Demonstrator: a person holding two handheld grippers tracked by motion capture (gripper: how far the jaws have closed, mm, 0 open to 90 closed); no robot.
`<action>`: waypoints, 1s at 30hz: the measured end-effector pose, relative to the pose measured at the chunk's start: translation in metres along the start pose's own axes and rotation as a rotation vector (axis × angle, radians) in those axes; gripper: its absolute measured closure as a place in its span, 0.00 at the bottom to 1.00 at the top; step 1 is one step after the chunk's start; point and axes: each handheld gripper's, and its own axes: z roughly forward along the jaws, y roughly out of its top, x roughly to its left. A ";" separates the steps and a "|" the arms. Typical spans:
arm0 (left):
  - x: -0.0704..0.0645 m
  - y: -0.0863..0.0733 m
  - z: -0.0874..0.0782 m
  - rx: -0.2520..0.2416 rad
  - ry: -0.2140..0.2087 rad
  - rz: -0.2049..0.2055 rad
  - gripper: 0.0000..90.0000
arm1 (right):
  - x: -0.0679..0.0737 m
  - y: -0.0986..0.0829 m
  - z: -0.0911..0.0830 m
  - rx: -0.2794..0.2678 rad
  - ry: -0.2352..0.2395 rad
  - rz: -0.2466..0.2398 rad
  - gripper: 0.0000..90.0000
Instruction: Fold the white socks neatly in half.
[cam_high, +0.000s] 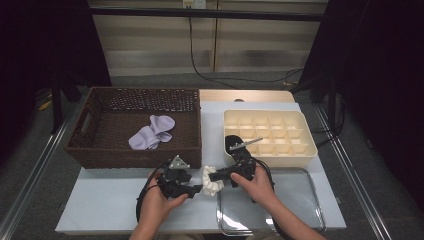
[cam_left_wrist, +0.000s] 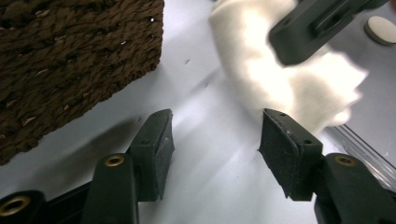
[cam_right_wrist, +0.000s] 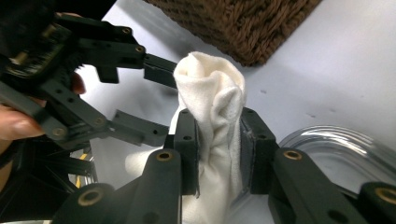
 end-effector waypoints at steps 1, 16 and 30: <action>0.000 -0.001 0.002 -0.002 0.003 0.002 0.48 | 0.001 0.001 -0.001 -0.002 -0.004 -0.002 0.80; 0.000 -0.003 0.008 -0.014 0.018 0.032 0.41 | 0.005 0.015 -0.027 -0.012 -0.007 -0.008 0.80; 0.000 -0.008 0.010 -0.044 0.023 0.082 0.35 | 0.008 0.027 -0.053 0.001 -0.049 -0.024 0.80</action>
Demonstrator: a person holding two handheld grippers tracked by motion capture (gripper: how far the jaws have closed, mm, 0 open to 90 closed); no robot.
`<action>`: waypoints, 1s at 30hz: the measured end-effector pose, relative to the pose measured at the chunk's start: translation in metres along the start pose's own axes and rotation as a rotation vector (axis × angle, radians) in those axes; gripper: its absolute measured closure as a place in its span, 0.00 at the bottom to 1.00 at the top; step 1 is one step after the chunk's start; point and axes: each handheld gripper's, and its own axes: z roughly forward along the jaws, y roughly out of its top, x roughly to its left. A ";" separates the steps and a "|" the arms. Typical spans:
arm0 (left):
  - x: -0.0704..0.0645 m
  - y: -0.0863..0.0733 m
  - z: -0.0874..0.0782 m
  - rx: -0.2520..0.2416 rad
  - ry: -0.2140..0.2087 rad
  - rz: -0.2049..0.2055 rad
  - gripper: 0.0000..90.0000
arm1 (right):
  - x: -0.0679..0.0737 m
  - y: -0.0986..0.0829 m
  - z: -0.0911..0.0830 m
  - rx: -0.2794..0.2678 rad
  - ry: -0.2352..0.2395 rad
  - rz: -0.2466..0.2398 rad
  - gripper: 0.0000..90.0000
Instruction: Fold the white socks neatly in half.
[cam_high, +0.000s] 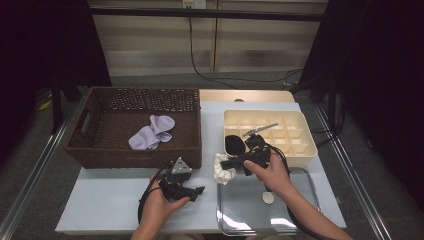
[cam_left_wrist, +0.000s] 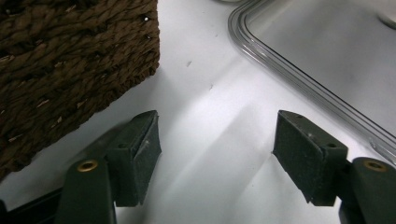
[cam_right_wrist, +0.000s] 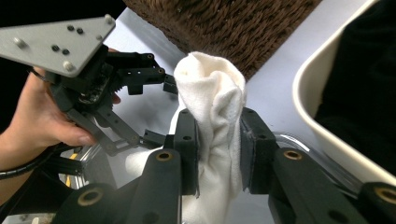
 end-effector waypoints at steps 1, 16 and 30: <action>0.000 -0.001 0.000 -0.003 -0.002 0.007 0.34 | 0.000 0.001 -0.003 -0.004 -0.004 -0.005 0.80; -0.008 -0.009 0.003 -0.033 0.022 0.101 0.26 | -0.009 0.015 -0.043 -0.032 -0.069 0.000 0.80; -0.010 -0.009 0.004 -0.024 0.035 0.118 0.25 | -0.029 0.022 -0.071 -0.078 -0.129 0.039 0.80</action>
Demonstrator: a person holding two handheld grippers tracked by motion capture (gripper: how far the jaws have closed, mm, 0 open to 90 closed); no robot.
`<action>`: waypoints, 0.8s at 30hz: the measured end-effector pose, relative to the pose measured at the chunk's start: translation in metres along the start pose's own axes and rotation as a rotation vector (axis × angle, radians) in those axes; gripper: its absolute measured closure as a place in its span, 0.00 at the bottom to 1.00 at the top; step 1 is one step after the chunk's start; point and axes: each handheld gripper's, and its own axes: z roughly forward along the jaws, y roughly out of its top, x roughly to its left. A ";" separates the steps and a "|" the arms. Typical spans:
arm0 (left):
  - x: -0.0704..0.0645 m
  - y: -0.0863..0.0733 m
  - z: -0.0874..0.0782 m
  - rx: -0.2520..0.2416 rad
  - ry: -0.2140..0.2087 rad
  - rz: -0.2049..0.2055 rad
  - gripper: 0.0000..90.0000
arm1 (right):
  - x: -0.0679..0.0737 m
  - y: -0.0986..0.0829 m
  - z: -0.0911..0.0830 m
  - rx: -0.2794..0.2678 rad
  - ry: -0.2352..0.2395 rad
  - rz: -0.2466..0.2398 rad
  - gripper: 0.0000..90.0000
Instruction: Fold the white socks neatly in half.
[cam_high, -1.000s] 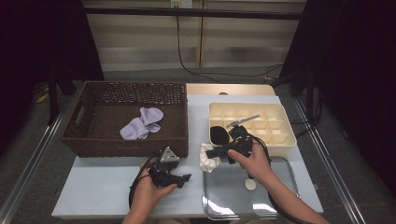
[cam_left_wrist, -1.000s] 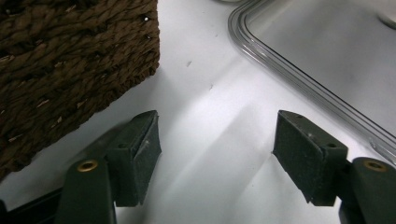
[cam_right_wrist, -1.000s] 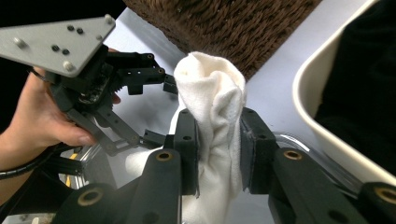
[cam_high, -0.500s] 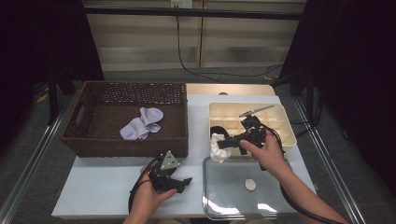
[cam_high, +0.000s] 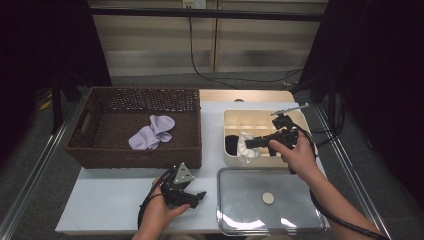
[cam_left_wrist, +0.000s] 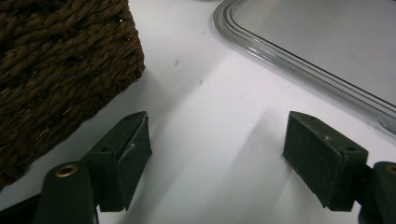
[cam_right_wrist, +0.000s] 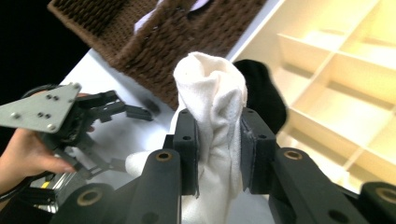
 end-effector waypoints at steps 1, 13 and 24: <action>0.000 0.000 0.000 -0.001 0.000 -0.001 0.25 | -0.003 0.000 -0.001 -0.003 -0.007 0.002 0.80; 0.000 0.000 0.000 -0.001 -0.001 -0.002 0.25 | -0.035 0.001 -0.007 -0.016 -0.092 0.059 0.79; 0.000 0.000 0.000 0.001 0.000 -0.003 0.25 | -0.058 -0.009 0.016 0.034 -0.105 0.109 0.79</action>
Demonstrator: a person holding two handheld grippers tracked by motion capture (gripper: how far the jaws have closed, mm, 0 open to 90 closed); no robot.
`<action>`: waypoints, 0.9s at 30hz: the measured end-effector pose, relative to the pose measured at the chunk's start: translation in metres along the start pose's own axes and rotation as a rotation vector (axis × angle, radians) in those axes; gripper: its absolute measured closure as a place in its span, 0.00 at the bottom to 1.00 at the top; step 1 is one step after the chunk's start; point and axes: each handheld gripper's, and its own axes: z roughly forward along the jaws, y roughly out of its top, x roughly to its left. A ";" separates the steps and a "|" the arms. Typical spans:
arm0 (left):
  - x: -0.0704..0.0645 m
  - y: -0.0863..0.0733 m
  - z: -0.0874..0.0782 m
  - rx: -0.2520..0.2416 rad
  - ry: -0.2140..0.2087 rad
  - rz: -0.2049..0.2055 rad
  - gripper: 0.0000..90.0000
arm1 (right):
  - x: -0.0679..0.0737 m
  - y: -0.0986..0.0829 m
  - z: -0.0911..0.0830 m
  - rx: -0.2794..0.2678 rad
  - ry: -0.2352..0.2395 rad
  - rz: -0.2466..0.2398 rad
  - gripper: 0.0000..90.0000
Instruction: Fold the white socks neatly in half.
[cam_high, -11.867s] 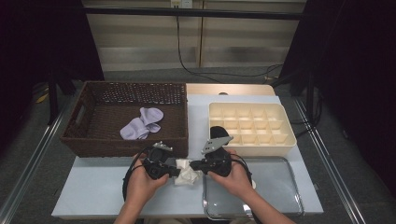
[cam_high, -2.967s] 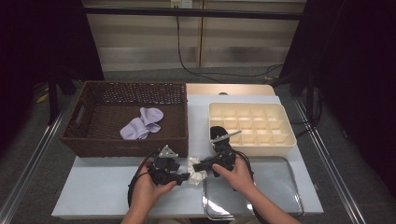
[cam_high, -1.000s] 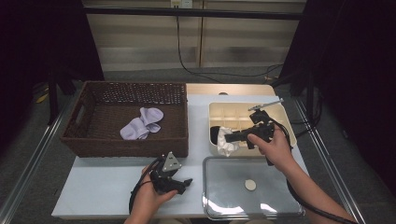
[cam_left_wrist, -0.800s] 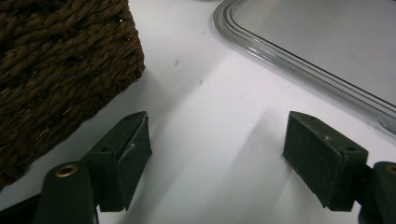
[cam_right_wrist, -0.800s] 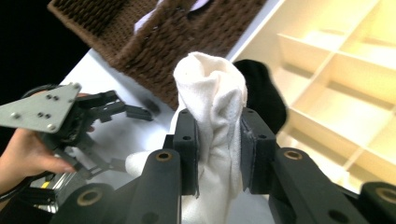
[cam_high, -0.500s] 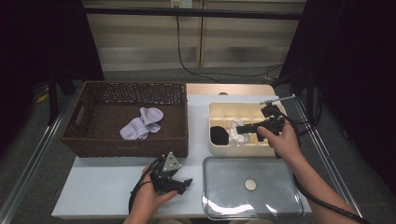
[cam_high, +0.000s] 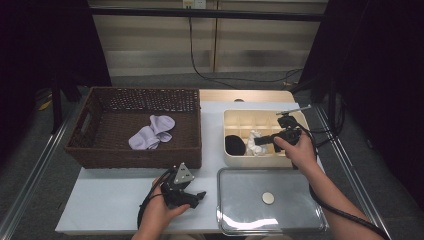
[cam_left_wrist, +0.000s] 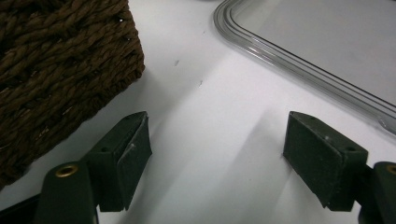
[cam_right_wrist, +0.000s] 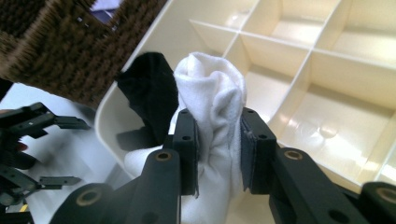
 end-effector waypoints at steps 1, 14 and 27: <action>0.000 0.000 0.000 -0.003 -0.002 -0.001 0.25 | -0.001 -0.001 0.002 0.009 -0.001 0.001 0.79; 0.000 0.000 0.000 -0.002 -0.001 0.001 0.25 | 0.004 -0.005 0.017 0.041 -0.020 -0.058 0.79; 0.000 0.000 0.000 -0.002 -0.001 0.001 0.25 | 0.012 -0.009 0.024 0.057 -0.059 -0.128 0.78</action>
